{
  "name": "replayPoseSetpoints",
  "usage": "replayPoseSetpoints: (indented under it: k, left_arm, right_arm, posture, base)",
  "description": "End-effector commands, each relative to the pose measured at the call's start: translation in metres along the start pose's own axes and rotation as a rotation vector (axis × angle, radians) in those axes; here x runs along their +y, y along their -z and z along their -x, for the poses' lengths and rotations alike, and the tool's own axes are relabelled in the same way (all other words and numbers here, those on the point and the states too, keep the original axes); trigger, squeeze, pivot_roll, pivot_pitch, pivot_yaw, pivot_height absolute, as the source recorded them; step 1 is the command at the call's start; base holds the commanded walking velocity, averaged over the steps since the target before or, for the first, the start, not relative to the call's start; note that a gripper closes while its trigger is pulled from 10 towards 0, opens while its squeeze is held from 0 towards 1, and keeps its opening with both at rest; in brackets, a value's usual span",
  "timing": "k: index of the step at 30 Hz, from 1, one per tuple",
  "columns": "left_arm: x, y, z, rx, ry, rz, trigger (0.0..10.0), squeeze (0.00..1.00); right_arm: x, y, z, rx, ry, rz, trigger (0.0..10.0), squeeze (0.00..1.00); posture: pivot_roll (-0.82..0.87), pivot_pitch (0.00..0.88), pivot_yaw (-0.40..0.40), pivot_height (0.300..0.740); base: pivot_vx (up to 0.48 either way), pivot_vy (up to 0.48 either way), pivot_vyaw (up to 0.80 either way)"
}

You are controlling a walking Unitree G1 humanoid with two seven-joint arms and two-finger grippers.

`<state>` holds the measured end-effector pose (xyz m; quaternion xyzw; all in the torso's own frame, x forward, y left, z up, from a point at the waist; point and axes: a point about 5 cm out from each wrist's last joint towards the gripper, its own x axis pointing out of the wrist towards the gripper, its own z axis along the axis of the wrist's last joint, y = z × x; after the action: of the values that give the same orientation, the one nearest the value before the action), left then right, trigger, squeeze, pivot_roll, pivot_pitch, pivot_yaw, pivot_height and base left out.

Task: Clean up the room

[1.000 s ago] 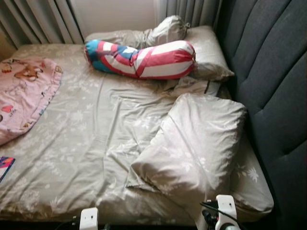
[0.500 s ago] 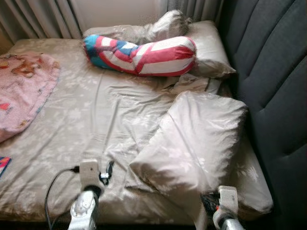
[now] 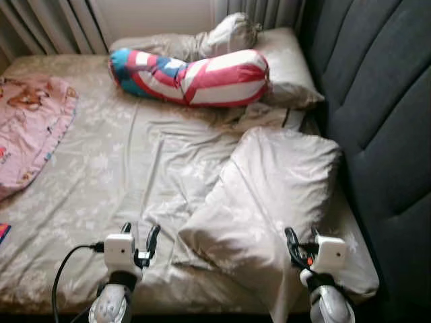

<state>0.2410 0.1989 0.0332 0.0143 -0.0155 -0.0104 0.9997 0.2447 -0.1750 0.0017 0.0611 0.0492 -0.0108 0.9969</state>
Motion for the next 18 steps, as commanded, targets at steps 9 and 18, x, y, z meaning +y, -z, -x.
replayPoseSetpoints:
  k: [9, 18]
  left_arm:
    - [0.001, -0.011, -0.017, 0.011, 0.008, 0.012, 10.0, 0.00]
    - [0.001, -0.011, -0.018, 0.020, -0.014, 0.043, 10.0, 0.00]
  right_arm:
    - [0.002, 0.001, -0.001, 0.030, 0.052, -0.022, 10.0, 0.00]
    - [0.004, 0.009, -0.002, 0.107, 0.055, 0.008, 10.0, 0.00]
  posture:
    - [0.06, 0.101, 0.007, 0.740]
    - [0.06, 0.118, 0.009, 0.700]
  base:
    - [0.000, 0.000, 0.00]
    - [0.000, 0.000, 0.00]
